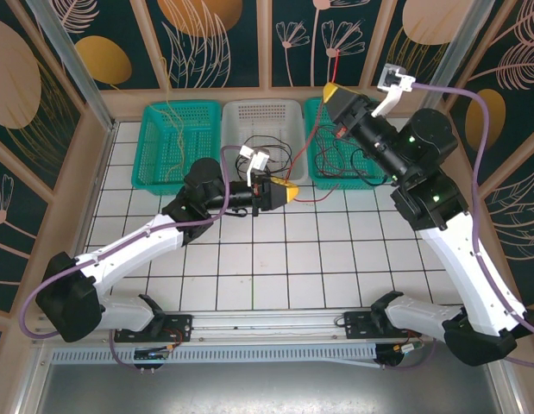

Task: Untangle the cables

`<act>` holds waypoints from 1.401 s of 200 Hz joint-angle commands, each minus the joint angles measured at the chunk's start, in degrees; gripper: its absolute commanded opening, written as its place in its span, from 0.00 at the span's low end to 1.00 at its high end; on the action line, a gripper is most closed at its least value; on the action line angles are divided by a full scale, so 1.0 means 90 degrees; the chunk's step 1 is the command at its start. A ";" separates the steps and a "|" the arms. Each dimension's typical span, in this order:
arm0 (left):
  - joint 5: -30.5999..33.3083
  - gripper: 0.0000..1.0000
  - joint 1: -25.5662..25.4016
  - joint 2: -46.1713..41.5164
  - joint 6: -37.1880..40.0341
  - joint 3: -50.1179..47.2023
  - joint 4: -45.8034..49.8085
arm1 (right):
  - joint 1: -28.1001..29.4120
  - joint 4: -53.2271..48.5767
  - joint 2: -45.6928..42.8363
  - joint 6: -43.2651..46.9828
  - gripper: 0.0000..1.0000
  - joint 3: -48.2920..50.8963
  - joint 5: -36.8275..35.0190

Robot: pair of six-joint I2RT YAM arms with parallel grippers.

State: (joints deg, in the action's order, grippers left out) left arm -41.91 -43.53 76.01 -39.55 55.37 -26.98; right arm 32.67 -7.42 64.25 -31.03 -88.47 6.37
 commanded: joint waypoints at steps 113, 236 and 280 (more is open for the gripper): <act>0.1176 0.00 -0.0485 0.0411 0.2077 0.0711 0.2597 | -0.0070 0.0808 0.1208 -0.0318 0.00 -0.1138 0.0674; 0.1605 0.66 -0.0457 -0.0153 0.1870 0.0701 0.1943 | -0.0075 0.0466 0.1198 -0.0312 0.00 -0.0982 0.0982; 0.2022 0.74 -0.0165 -0.0197 0.2159 0.1147 0.2154 | -0.0075 0.0281 0.1105 -0.0245 0.00 -0.0913 0.1068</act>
State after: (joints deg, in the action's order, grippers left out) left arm -26.06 -46.74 75.99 -21.93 63.16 -7.25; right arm 32.53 -6.00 76.18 -33.41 -95.44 14.57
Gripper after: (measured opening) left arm 0.739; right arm 0.045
